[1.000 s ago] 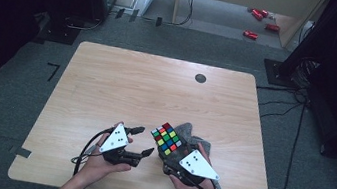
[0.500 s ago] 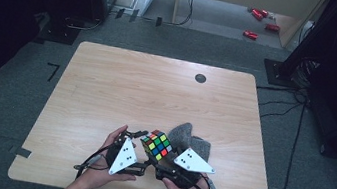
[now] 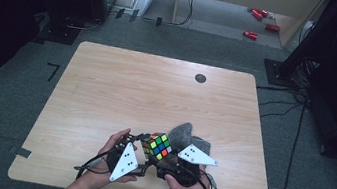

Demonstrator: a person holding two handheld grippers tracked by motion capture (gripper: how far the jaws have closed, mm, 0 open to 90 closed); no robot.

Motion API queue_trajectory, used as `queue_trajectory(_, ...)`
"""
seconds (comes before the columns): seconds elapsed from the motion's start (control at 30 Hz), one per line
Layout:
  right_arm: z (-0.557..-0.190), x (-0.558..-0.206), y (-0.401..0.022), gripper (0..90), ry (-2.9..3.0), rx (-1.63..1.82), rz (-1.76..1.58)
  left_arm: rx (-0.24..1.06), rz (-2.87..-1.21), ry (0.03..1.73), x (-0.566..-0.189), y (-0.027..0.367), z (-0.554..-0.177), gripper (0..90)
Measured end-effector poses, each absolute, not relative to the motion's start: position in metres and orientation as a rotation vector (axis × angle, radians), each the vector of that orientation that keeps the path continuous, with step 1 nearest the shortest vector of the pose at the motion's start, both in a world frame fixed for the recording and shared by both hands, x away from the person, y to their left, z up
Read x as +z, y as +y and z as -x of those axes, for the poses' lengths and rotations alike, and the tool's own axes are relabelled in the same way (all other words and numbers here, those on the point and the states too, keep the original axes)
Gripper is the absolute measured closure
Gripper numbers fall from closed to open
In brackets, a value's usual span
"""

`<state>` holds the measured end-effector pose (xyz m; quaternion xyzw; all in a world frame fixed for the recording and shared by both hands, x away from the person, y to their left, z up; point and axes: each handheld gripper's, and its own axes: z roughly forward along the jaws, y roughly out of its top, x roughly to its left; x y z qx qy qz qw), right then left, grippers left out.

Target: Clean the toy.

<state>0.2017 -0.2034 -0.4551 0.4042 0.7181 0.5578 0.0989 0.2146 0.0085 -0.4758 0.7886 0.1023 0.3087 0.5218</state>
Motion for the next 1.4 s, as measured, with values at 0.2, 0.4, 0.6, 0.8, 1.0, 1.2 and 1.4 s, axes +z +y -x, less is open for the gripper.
queue_trajectory(0.2, -0.205, -0.462, -0.203, 30.7, 2.119, 1.657, -1.208, 0.727, -1.932, 0.290, -0.476, 0.009, -0.216, 33.8)
queue_trajectory(0.4, -0.204, -0.455, -0.211, 22.3, 2.027, 1.682, -1.132, 0.662, -1.903, 0.409, -0.474, 0.024, -0.229, 34.0)
queue_trajectory(0.6, -0.210, -0.461, -0.222, 23.5, 1.940, 1.463, -1.085, 0.604, -1.874, 0.518, -0.472, 0.038, -0.241, 34.0)
queue_trajectory(0.8, -0.225, -0.494, -0.234, 26.6, 1.999, 1.199, -1.090, 0.557, -1.856, 0.544, -0.470, 0.044, -0.245, 34.0)
queue_trajectory(1.0, -0.234, -0.515, -0.239, 31.0, 2.075, 1.092, -1.093, 0.545, -1.864, 0.533, -0.470, 0.043, -0.244, 34.0)
queue_trajectory(1.2, -0.236, -0.520, -0.240, 35.3, 2.130, 1.063, -1.133, 0.524, -1.868, 0.529, -0.470, 0.041, -0.244, 34.0)
queue_trajectory(1.4, -0.237, -0.521, -0.244, 47.3, 2.156, 1.061, -1.207, 0.503, -1.860, 0.540, -0.470, 0.043, -0.245, 34.1)
